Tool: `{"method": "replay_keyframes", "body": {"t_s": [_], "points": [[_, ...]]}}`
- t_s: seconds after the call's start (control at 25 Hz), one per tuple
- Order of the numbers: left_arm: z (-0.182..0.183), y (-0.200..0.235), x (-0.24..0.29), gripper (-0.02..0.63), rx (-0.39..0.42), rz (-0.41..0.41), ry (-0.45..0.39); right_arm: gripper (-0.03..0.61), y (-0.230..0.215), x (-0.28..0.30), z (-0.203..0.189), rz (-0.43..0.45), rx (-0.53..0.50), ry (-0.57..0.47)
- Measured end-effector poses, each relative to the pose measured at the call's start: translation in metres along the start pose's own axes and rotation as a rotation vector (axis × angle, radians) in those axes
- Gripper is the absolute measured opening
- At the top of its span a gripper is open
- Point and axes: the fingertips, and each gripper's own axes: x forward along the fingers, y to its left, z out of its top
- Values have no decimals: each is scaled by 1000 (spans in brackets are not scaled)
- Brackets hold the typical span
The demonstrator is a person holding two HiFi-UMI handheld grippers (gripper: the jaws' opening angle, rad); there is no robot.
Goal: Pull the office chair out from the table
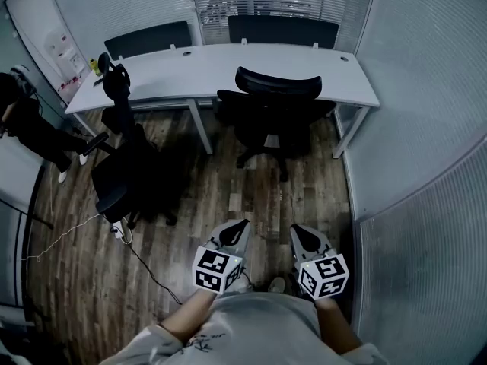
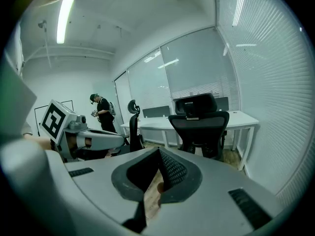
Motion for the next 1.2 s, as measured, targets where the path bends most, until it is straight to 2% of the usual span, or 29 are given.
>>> {"method": "replay_keyframes", "body": {"t_s": [0.28,0.64,1.2], "points": [[-1,16,-16,11,1,-53,-11,8,18,17,1,-12,10,-5],[-11,49,-28,11,-4,-55,-8,8,39,43,2,-22,-5,-5],[13,116,23,11,10,-39,-6,8,16,127,29,-3,2,-26]]}}
